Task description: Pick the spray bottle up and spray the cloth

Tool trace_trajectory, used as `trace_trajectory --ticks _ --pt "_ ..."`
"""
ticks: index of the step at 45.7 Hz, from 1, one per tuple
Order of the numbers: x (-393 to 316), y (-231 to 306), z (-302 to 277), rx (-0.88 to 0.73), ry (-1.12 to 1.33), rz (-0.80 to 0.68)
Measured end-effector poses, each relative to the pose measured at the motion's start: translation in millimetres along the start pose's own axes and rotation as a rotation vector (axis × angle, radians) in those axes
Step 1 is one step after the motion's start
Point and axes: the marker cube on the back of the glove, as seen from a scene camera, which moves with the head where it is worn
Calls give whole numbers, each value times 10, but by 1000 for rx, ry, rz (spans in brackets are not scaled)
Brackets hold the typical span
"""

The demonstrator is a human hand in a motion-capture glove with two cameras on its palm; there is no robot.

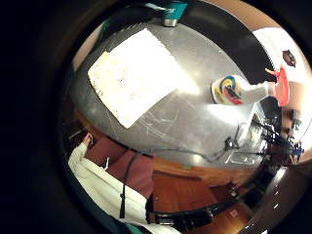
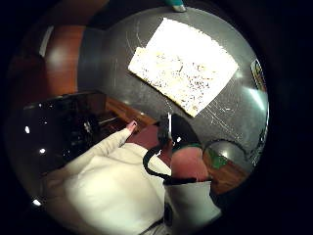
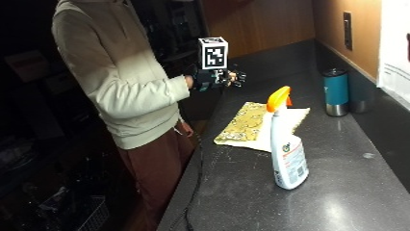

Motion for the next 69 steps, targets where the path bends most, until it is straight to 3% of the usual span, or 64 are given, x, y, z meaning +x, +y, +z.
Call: trace_trajectory --ticks 30,41,69 --pt "334 211 -26 111 -49 -33" --pt "561 427 -62 268 -72 -29" --pt "1885 1226 -73 692 -292 193"
